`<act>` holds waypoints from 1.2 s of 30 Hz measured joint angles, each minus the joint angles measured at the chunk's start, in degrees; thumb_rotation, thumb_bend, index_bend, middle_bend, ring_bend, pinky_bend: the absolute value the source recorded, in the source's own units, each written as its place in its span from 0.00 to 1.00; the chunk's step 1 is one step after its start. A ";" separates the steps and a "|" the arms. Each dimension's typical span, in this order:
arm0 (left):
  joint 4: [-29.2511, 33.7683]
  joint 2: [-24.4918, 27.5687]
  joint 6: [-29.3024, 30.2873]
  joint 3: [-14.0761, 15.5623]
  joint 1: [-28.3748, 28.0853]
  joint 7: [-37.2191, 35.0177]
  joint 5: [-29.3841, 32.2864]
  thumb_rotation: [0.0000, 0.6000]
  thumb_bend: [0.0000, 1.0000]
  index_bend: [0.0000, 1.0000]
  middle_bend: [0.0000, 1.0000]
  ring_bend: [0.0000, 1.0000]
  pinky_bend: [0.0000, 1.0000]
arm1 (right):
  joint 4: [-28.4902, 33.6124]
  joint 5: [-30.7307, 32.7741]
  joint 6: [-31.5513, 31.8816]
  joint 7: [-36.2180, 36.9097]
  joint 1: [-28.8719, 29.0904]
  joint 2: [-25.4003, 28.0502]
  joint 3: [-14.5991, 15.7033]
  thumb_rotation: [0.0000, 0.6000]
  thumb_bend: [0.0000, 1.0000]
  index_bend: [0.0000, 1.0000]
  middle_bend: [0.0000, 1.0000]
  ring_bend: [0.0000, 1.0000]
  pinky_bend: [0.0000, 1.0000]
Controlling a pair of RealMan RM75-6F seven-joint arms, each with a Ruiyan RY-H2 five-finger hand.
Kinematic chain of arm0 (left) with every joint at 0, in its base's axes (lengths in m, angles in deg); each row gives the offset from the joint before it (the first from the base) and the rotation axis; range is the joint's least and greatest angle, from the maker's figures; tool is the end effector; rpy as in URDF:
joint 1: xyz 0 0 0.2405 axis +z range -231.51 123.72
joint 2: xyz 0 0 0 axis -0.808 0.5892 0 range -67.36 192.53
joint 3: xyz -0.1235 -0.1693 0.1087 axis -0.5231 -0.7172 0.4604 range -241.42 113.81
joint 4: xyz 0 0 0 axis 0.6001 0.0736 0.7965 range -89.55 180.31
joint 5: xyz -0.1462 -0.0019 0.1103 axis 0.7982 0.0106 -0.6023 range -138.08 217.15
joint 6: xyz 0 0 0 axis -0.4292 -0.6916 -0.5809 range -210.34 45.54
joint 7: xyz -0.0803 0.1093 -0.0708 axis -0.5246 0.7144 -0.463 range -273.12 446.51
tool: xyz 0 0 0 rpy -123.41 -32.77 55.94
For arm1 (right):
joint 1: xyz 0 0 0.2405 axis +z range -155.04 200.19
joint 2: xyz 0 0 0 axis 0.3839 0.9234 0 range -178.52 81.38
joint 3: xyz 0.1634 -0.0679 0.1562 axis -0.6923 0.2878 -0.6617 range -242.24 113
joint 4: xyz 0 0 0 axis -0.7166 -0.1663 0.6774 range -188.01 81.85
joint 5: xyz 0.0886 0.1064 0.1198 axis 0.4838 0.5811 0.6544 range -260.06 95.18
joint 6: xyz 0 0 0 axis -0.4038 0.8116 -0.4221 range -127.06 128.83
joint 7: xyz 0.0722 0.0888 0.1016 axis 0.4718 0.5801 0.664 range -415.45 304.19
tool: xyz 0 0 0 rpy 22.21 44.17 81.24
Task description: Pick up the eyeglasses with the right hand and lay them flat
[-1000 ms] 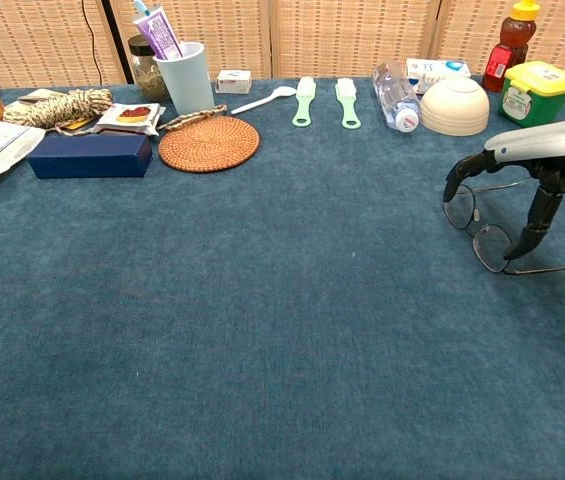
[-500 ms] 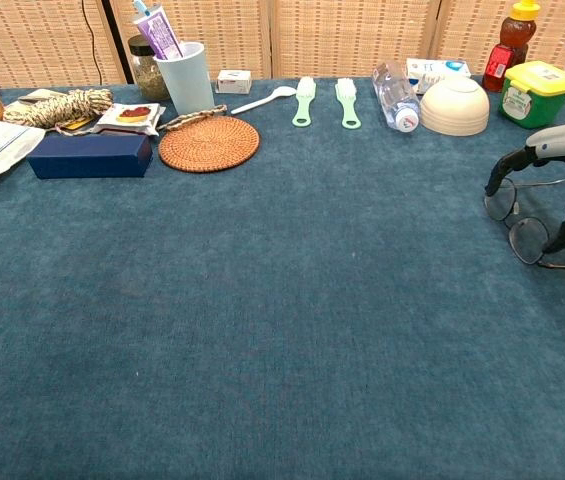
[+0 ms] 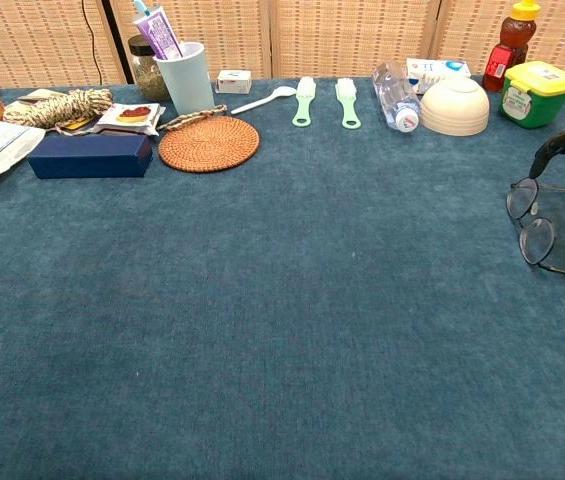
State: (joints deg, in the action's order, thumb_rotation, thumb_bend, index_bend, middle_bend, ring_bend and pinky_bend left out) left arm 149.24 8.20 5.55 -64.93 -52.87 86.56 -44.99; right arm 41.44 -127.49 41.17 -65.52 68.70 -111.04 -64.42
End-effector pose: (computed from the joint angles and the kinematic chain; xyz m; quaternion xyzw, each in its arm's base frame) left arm -0.2764 0.1510 0.2106 -0.5567 -0.4255 -0.3694 0.6104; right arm -0.2213 -0.3296 0.1007 0.7039 -0.5167 0.2037 0.4427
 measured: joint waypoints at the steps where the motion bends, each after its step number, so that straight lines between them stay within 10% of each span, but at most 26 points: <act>1: -0.01 -0.01 -0.03 0.01 -0.02 0.01 0.00 1.00 0.34 0.12 0.08 0.08 0.00 | 0.54 -0.91 0.37 0.43 -0.64 0.65 0.03 1.00 0.13 0.21 0.06 0.00 0.00; 36: -0.64 0.40 -0.50 0.48 -0.18 -1.69 -0.43 1.00 0.34 0.12 0.08 0.07 0.00 | 8.33 -9.44 2.97 -3.62 -6.73 0.96 2.76 1.00 0.13 0.22 0.08 0.00 0.00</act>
State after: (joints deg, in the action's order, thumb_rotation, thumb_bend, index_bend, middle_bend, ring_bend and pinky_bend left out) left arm 148.61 8.60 5.04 -64.45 -53.05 84.86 -45.42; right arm 49.77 -136.94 44.14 -69.15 61.97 -110.08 -61.67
